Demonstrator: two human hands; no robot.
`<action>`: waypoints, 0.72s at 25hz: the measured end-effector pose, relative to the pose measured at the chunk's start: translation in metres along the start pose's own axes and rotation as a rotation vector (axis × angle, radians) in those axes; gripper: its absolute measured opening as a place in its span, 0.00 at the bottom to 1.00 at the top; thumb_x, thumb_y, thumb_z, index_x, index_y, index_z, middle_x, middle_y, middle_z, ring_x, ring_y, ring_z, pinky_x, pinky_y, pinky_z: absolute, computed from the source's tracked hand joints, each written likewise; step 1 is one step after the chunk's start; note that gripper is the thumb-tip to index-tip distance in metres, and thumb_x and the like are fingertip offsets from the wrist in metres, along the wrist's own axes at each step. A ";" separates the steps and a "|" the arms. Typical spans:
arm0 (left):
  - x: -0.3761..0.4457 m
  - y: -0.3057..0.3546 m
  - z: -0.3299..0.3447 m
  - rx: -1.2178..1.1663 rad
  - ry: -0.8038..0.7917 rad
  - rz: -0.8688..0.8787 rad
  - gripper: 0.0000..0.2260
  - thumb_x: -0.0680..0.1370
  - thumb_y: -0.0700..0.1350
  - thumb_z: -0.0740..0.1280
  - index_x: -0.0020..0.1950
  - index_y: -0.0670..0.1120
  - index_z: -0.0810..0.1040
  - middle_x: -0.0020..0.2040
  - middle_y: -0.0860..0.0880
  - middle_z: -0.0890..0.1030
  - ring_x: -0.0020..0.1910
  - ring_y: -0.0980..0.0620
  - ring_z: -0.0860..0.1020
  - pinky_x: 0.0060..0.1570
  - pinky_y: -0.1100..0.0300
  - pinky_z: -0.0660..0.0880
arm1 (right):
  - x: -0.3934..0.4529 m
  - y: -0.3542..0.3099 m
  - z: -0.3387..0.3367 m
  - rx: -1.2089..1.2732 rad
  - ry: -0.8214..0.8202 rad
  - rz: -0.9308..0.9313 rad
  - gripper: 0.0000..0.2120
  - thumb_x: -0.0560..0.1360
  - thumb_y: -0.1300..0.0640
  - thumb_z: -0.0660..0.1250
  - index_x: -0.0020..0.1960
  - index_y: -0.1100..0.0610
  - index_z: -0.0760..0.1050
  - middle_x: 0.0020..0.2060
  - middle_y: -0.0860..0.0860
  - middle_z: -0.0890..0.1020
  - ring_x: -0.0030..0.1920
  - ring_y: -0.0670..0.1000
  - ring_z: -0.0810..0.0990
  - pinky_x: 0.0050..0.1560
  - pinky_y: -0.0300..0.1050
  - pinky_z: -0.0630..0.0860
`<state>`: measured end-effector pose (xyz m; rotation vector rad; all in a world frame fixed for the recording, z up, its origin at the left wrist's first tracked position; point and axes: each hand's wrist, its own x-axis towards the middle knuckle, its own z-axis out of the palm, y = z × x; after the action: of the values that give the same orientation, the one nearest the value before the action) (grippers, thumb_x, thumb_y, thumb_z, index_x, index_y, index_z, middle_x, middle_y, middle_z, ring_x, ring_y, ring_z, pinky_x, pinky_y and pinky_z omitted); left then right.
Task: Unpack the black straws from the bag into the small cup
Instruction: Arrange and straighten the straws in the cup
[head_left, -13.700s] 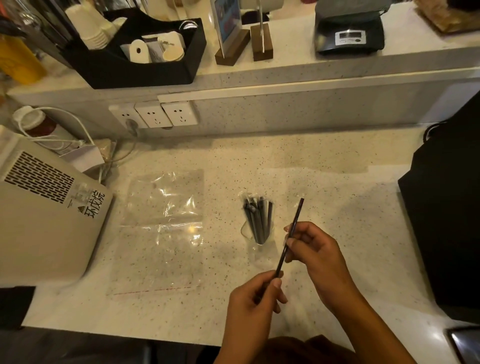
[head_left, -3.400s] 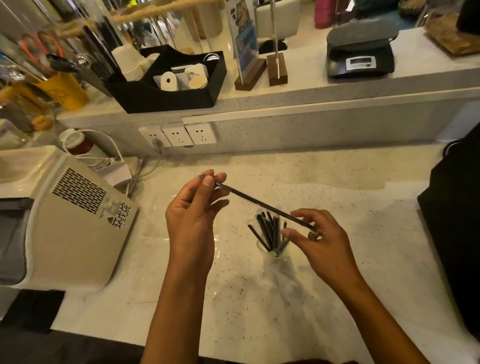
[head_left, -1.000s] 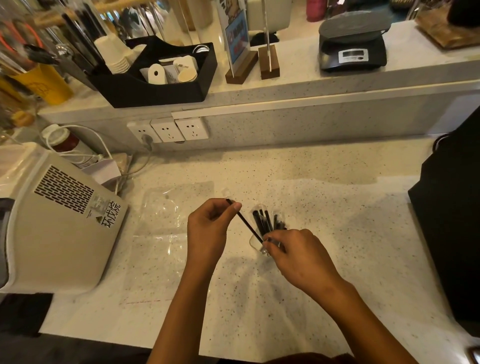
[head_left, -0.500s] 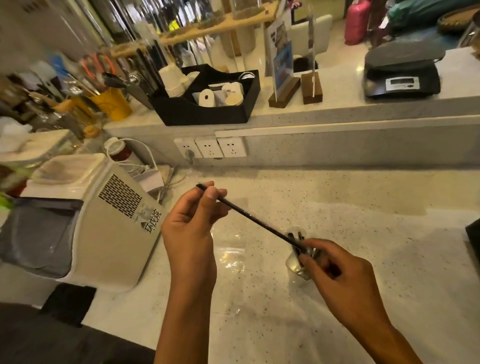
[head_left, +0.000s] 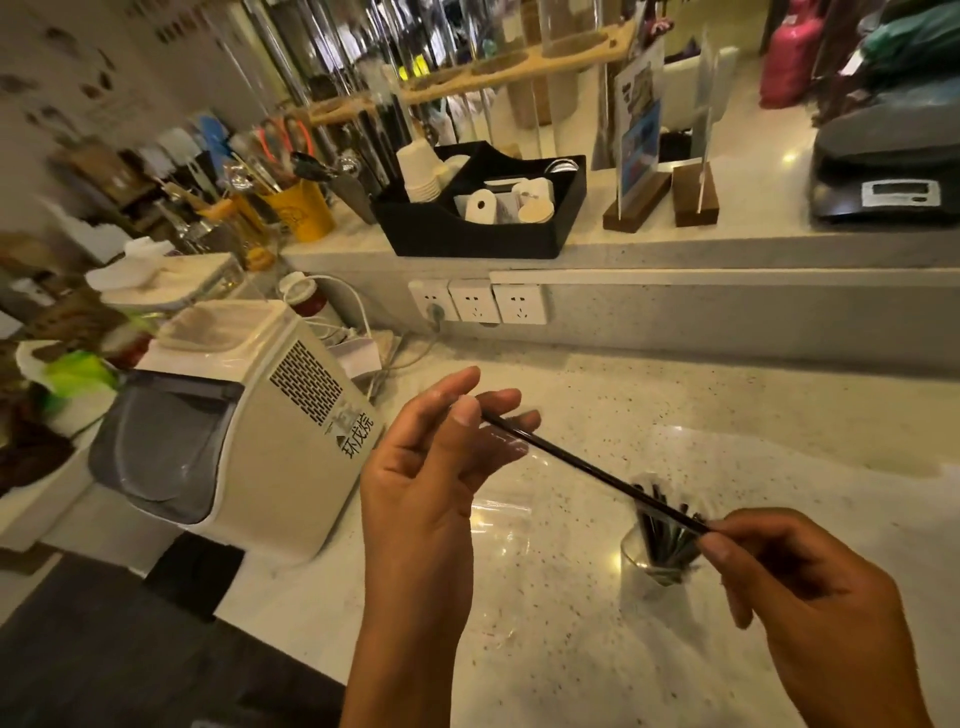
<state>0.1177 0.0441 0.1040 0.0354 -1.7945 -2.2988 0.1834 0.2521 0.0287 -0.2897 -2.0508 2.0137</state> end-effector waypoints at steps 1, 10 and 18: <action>-0.002 0.004 -0.001 0.000 0.010 0.015 0.11 0.75 0.52 0.69 0.54 0.51 0.86 0.50 0.43 0.88 0.50 0.41 0.87 0.46 0.56 0.83 | 0.000 0.000 -0.001 0.017 0.017 -0.005 0.06 0.63 0.56 0.73 0.40 0.47 0.84 0.24 0.54 0.79 0.22 0.46 0.73 0.25 0.34 0.73; -0.008 0.013 -0.003 0.061 0.070 0.046 0.13 0.76 0.58 0.69 0.48 0.52 0.87 0.47 0.43 0.88 0.46 0.42 0.87 0.45 0.55 0.83 | 0.000 0.001 -0.003 0.141 -0.035 0.026 0.16 0.62 0.40 0.81 0.42 0.49 0.85 0.27 0.57 0.80 0.24 0.53 0.77 0.29 0.38 0.78; -0.018 -0.037 -0.024 0.313 0.034 -0.091 0.13 0.71 0.58 0.70 0.46 0.53 0.88 0.44 0.47 0.88 0.46 0.47 0.86 0.52 0.48 0.81 | 0.017 -0.002 -0.034 0.556 0.135 0.179 0.06 0.70 0.55 0.72 0.44 0.53 0.87 0.37 0.52 0.85 0.33 0.48 0.81 0.33 0.41 0.80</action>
<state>0.1335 0.0329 0.0599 0.2104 -2.1567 -2.0369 0.1778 0.2896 0.0313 -0.4887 -1.3518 2.4887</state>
